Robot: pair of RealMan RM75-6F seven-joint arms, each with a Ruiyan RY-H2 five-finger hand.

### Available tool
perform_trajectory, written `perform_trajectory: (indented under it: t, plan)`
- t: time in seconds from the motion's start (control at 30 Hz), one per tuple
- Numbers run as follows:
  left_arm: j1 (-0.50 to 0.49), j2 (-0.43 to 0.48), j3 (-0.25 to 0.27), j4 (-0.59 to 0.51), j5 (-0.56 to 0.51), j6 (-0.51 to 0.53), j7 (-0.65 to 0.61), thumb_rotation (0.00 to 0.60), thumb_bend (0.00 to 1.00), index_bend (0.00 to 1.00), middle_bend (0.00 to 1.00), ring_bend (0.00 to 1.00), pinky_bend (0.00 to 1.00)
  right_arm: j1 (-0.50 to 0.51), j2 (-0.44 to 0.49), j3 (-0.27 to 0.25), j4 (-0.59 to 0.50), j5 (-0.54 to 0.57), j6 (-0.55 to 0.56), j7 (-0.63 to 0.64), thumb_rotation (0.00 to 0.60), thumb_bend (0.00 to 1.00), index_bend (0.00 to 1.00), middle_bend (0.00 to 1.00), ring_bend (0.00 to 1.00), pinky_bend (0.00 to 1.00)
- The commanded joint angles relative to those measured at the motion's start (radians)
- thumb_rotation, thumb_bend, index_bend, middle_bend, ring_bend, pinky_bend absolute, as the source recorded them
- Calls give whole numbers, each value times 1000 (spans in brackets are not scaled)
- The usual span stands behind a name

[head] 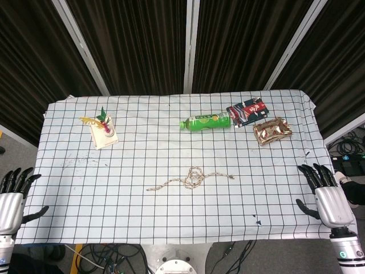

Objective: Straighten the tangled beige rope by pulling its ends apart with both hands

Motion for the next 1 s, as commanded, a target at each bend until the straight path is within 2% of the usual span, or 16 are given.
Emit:
perform_trajectory:
  t: [0.03, 0.27, 0.43, 0.53, 0.8, 1.0]
  plan:
    - [-1, -5, -5, 3, -7, -1, -3, 600, 51, 221, 99, 0, 0, 1, -4, 7, -2, -5, -4, -8, 600, 176, 100, 115, 0, 0]
    - [0, -10, -7, 15, -8, -1, -9, 600, 52, 221, 99, 0, 0, 19, -13, 24, -27, -15, -37, -14, 600, 176, 148, 135, 0, 0]
    - [-6, -14, -13, 26, -7, -3, -13, 600, 52, 221, 99, 0, 0, 96, -78, 72, -50, 20, -143, -76, 600, 176, 316, 175, 0, 0]
    - [-7, -15, -14, 32, -8, -5, -21, 600, 51, 221, 99, 0, 0, 162, -150, 110, -32, 74, -237, -144, 600, 176, 373, 179, 0, 0]
    - [-12, -17, -17, 58, -29, -30, -49, 600, 51, 221, 99, 0, 0, 302, -378, 180, 142, 241, -424, -288, 600, 176, 424, 178, 0, 0]
    - [-19, -25, -21, 80, -45, -53, -67, 600, 51, 221, 99, 0, 0, 356, -501, 206, 268, 313, -473, -322, 600, 197, 448, 177, 0, 0]
